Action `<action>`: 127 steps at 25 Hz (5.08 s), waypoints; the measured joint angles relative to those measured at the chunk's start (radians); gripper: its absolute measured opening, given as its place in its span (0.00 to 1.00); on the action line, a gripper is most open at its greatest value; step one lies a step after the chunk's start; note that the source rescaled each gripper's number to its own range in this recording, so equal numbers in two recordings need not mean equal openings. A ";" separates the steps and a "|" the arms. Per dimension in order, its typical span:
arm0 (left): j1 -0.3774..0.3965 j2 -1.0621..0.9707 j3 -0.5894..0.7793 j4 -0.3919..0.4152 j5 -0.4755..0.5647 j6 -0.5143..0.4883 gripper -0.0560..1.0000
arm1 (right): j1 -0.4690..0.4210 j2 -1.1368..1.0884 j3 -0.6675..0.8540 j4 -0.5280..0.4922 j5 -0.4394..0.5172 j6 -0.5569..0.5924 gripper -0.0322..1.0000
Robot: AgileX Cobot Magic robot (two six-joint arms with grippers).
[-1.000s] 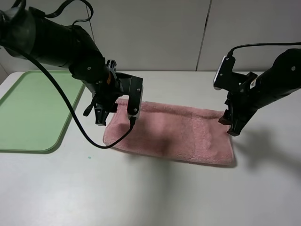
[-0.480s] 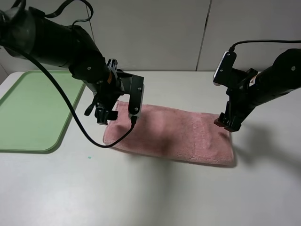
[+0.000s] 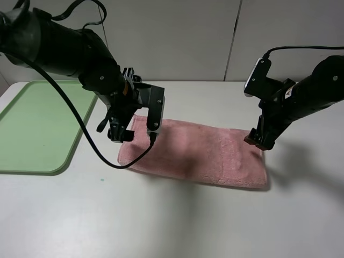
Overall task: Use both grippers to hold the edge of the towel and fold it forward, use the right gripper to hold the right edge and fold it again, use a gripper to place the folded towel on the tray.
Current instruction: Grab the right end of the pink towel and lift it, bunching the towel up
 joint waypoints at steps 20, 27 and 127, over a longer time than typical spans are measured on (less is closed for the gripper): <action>0.000 0.000 0.000 -0.002 -0.005 0.000 1.00 | 0.000 0.000 0.000 0.000 -0.025 0.000 1.00; 0.000 0.000 0.000 -0.003 -0.011 -0.005 1.00 | 0.000 0.000 0.000 0.034 -0.015 0.004 1.00; 0.000 -1.504 0.427 -0.286 0.460 -0.758 0.96 | 0.000 -0.259 0.000 0.056 0.182 0.498 1.00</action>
